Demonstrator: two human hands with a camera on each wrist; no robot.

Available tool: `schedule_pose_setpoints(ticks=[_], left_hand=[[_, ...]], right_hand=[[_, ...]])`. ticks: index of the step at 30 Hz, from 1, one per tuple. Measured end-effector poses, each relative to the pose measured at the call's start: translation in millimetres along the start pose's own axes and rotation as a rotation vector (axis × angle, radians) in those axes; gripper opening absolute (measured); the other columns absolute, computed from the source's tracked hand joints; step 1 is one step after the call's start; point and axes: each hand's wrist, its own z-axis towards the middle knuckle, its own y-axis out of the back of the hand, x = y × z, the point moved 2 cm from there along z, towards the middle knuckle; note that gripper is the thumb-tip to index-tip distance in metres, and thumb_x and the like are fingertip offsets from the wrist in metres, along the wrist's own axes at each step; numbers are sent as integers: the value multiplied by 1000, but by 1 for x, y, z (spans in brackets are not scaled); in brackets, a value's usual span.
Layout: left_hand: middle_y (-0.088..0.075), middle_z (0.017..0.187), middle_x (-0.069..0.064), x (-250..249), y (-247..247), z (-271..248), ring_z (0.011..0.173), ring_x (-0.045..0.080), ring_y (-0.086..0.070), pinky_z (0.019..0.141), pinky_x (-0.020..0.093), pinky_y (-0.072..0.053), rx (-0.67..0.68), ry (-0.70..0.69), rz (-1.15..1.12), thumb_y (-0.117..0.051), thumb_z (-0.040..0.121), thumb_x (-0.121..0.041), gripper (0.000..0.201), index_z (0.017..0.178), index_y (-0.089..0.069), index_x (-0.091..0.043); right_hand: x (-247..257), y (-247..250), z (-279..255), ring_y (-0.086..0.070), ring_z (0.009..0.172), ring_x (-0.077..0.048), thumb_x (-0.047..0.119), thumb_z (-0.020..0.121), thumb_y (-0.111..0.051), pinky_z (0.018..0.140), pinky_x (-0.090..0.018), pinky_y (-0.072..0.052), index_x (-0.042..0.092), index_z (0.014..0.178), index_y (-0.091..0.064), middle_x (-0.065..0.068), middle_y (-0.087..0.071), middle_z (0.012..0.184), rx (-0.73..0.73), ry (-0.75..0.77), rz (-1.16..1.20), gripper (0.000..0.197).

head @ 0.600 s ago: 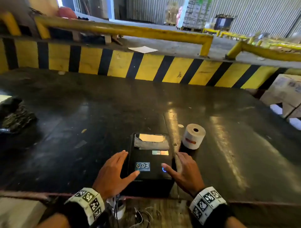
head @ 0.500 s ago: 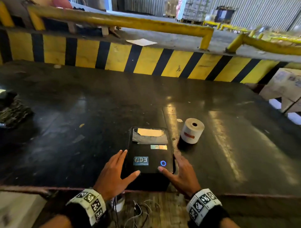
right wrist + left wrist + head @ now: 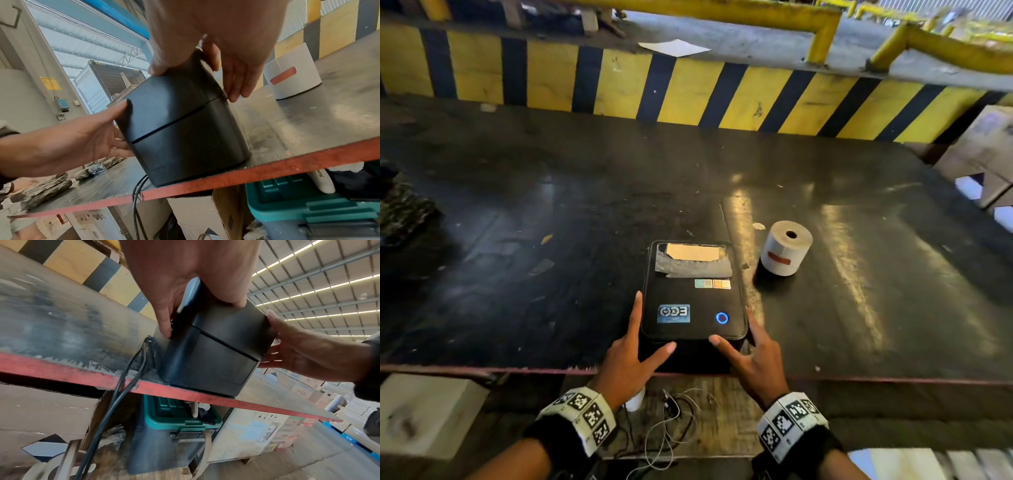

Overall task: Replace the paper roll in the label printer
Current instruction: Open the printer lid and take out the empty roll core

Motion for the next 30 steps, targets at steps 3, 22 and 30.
schedule_pose_setpoints(ticks=[3, 22, 30], left_hand=[[-40, 148, 5, 1, 0, -1, 130, 22, -46, 111, 48, -35, -1, 2, -23, -64, 82, -41, 102, 133, 22, -56], [-72, 76, 14, 18, 17, 12, 71, 23, -69, 73, 45, -57, 6, 20, 33, -51, 87, -48, 38, 75, -68, -16], [-75, 78, 2, 18, 28, 28, 75, 7, -70, 74, 27, -59, 85, 43, 168, -67, 83, -27, 14, 85, -75, -15]], right_hand=[[-1, 2, 2, -64, 99, 0, 69, 63, -67, 90, -28, -54, 25, 130, -49, 8, -71, 110, -4, 23, -45, 83], [108, 51, 147, -67, 61, -29, 89, 62, -41, 63, -39, -54, -3, 66, -67, -13, -71, 61, -39, -63, -267, 95], [119, 47, 180, -50, 52, -17, 32, 94, -51, 58, -29, -39, 9, 53, -58, -7, -59, 56, -113, 47, -208, 47]])
